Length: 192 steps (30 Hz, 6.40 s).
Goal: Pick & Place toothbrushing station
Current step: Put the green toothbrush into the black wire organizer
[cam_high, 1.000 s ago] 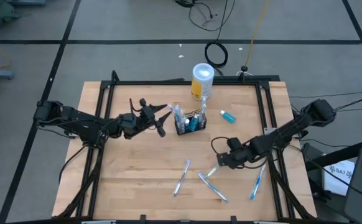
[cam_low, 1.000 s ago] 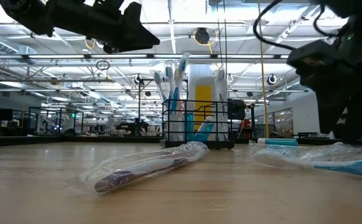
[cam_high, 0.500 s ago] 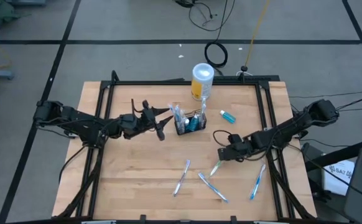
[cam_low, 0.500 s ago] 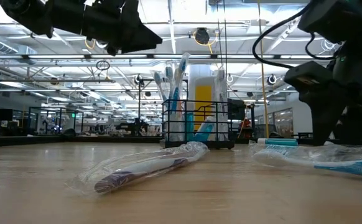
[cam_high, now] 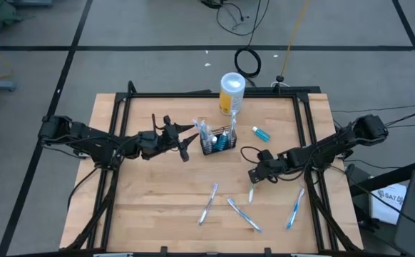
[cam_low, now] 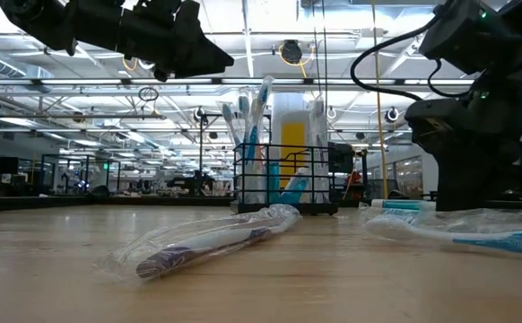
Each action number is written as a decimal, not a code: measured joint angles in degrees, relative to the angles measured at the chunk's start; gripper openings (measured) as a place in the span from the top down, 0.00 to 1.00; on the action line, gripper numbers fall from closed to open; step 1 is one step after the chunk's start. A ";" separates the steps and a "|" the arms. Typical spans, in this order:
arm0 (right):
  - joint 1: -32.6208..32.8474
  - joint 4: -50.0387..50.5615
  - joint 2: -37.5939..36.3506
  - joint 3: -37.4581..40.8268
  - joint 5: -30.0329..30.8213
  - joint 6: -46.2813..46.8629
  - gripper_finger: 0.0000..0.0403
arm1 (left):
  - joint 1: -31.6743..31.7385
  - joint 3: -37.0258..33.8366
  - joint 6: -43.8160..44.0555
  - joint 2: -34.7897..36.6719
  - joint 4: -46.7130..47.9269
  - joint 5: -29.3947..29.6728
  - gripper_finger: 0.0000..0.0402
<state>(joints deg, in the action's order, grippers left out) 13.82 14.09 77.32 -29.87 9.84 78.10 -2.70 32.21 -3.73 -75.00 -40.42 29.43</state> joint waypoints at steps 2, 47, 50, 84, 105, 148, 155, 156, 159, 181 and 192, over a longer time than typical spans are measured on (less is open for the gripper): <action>-0.02 -0.01 0.05 0.00 0.16 -0.37 0.93 | 0.00 0.00 -0.02 0.00 0.00 0.00 0.56; -19.53 -64.76 1.57 -11.92 14.32 -88.36 1.00 | 0.48 0.00 1.26 0.02 3.01 0.06 0.56; -19.91 -65.08 4.10 -11.74 14.84 -86.93 1.00 | 0.48 0.00 1.27 0.04 3.95 0.07 0.56; -13.28 -69.52 12.79 -11.74 29.00 -107.24 1.00 | 0.48 0.00 2.78 0.04 7.32 0.02 0.56; -14.93 -57.37 12.74 -11.74 35.55 -83.55 1.00 | 0.48 0.00 3.93 0.04 7.28 0.04 0.56; -17.51 -64.08 5.79 -15.06 21.99 -94.84 0.62 | 0.49 0.00 4.02 0.04 6.77 0.04 0.56; -26.67 -36.82 5.79 -26.46 18.93 -87.30 0.55 | 0.50 0.00 4.02 0.04 5.92 0.04 0.56; -27.94 -32.43 5.80 -28.04 17.37 -84.79 0.54 | 0.50 0.00 4.02 0.04 5.92 0.04 0.56; -30.73 -23.05 5.86 -31.31 11.76 -78.20 0.51 | 0.49 0.00 4.02 0.04 5.96 0.04 0.56; -34.11 -20.21 10.30 -31.89 2.21 -73.67 0.56 | 0.48 0.02 4.02 0.02 6.98 0.02 0.56; -34.41 -19.31 10.65 -31.78 2.07 -74.46 0.92 | 0.50 0.02 3.98 0.02 7.90 0.02 0.56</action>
<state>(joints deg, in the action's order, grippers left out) -20.58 -5.22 87.96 -61.65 11.91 3.64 -2.20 32.23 0.25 -74.98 -32.53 29.45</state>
